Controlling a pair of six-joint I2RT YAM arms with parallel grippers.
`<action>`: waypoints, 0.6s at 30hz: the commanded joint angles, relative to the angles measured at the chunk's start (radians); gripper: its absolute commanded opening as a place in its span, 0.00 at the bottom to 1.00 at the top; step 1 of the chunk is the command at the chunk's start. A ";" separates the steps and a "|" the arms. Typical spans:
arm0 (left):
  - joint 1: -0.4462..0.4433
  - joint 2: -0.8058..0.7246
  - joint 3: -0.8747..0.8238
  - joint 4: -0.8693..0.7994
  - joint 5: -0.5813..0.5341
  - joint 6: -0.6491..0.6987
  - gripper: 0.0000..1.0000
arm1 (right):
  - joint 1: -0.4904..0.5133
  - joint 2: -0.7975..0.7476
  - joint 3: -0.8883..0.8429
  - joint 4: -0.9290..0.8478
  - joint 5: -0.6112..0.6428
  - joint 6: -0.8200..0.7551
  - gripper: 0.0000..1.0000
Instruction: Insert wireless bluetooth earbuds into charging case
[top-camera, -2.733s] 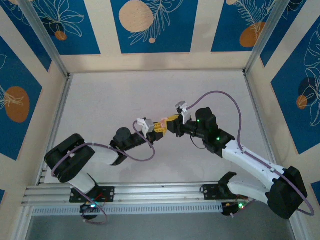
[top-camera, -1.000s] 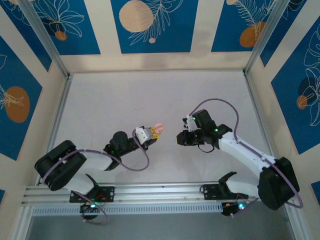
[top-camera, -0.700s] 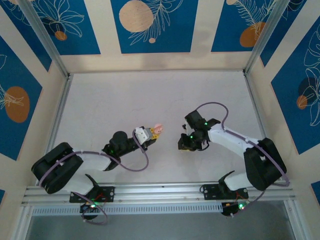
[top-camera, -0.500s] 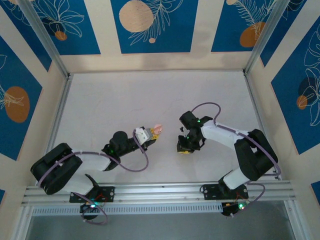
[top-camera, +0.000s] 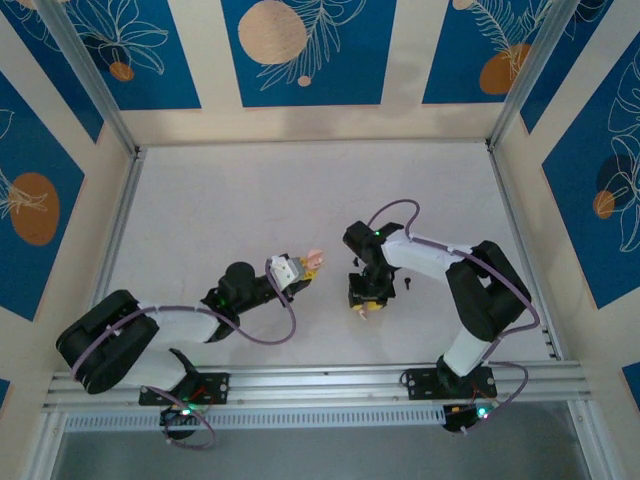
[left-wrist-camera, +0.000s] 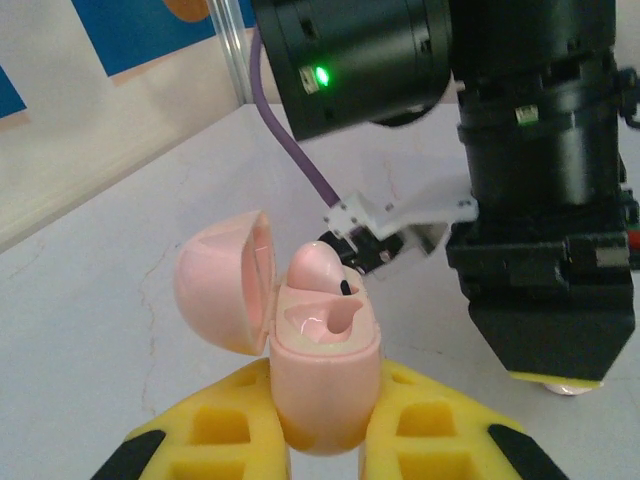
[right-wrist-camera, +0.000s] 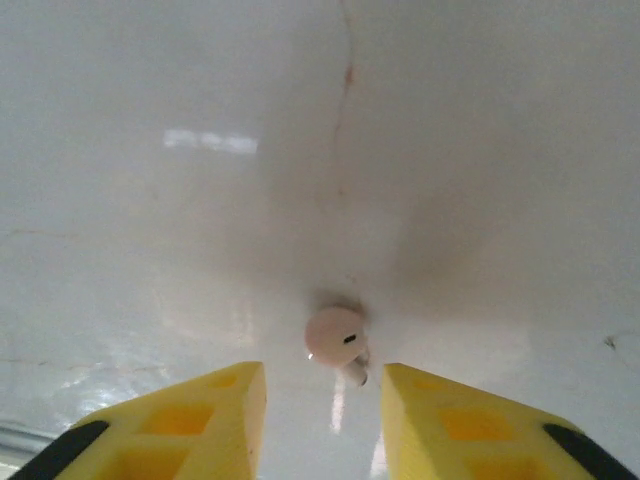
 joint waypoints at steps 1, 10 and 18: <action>0.010 -0.037 0.006 -0.021 -0.009 0.028 0.14 | -0.021 -0.037 0.080 -0.144 -0.026 0.018 0.38; 0.010 -0.082 0.002 -0.076 -0.023 0.036 0.14 | 0.010 0.093 0.197 -0.300 0.026 -0.144 0.38; 0.010 -0.115 0.001 -0.117 -0.035 0.039 0.14 | 0.018 0.201 0.222 -0.275 -0.010 -0.213 0.38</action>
